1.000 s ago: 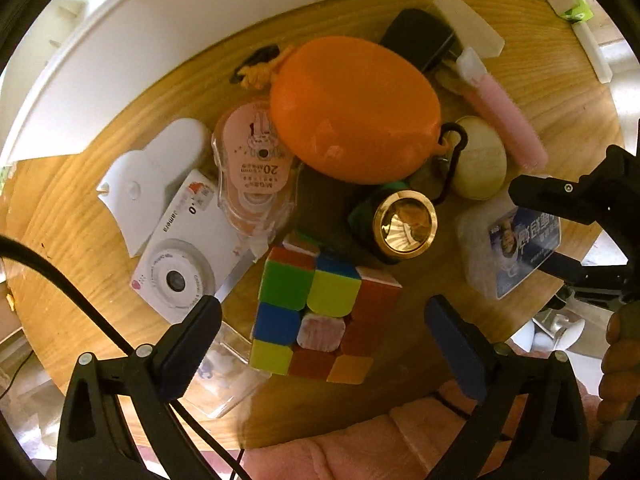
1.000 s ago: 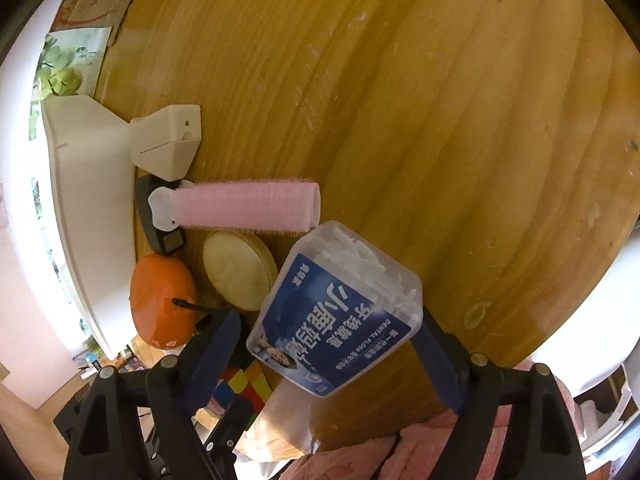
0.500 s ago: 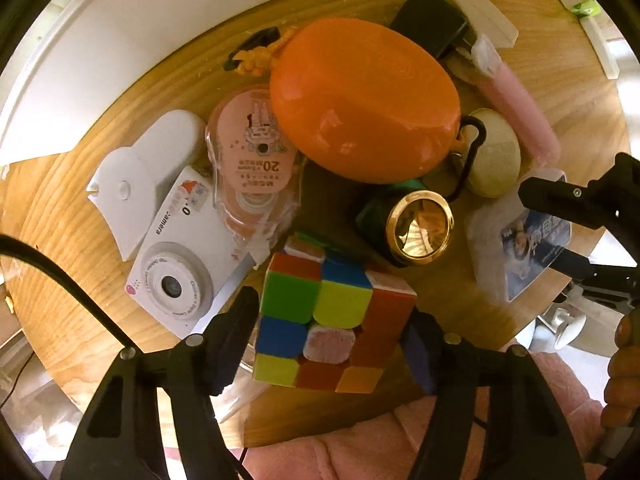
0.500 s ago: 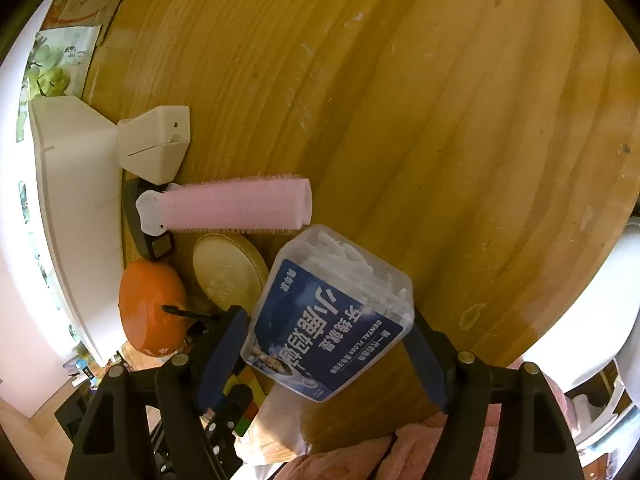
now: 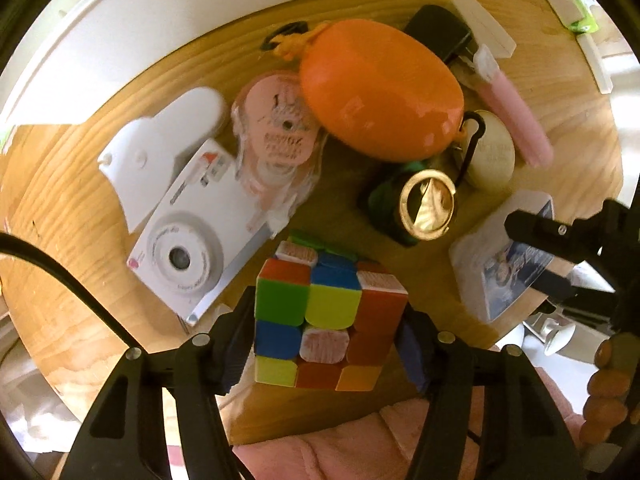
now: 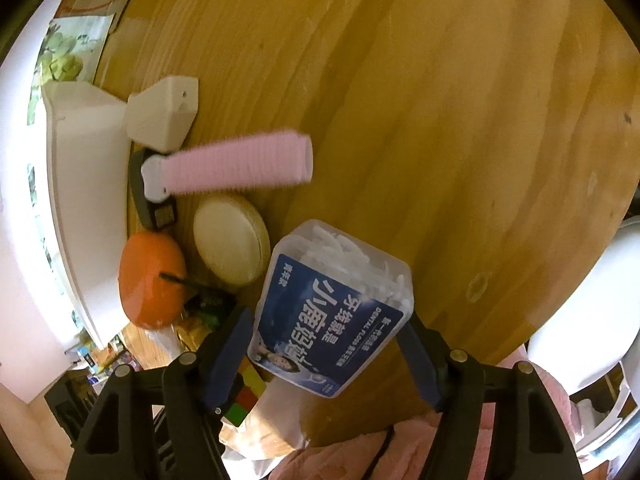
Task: Organize rigid objects
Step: 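Lift the cube with the left tool while the right tool lifts the floss box toward the bin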
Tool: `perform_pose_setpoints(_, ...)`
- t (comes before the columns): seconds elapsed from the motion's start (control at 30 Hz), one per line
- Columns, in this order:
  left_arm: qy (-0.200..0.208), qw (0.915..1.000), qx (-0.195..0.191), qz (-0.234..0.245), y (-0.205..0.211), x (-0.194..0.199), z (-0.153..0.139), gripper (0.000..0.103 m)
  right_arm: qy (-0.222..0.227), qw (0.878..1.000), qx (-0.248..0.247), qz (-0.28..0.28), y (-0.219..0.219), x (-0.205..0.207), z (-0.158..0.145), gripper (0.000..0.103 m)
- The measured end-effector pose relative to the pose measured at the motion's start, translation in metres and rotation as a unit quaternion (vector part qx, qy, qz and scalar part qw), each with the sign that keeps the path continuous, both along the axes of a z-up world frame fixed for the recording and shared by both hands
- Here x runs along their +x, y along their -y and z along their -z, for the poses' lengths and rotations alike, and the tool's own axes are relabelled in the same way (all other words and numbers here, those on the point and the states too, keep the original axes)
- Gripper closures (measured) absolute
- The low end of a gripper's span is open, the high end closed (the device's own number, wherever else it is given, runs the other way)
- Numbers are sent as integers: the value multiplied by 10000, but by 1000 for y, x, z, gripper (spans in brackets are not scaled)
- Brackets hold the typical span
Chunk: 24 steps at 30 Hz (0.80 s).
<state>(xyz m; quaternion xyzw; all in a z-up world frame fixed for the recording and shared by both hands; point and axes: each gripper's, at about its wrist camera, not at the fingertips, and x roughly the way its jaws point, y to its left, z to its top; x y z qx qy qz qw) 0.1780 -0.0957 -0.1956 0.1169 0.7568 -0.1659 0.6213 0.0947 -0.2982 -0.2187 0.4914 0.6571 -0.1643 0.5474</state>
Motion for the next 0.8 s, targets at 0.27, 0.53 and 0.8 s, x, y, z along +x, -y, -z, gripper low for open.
perform_pose_setpoints(0.27,393,9988,-280,-102,-20,-8,-25,37,198,9996,-65,-215,-20,-20,-9,33)
perform_pose_setpoints(0.53,922,9935,-611,-278,-52,-26,-57,37,796,9937,-405,-678,-55,-29,-39,33)
perform_pose_setpoints(0.8,1464,9836,-896,-545,-79,-24,-99,37,1450,9799,-726,-1163,-83,-33,-71,33)
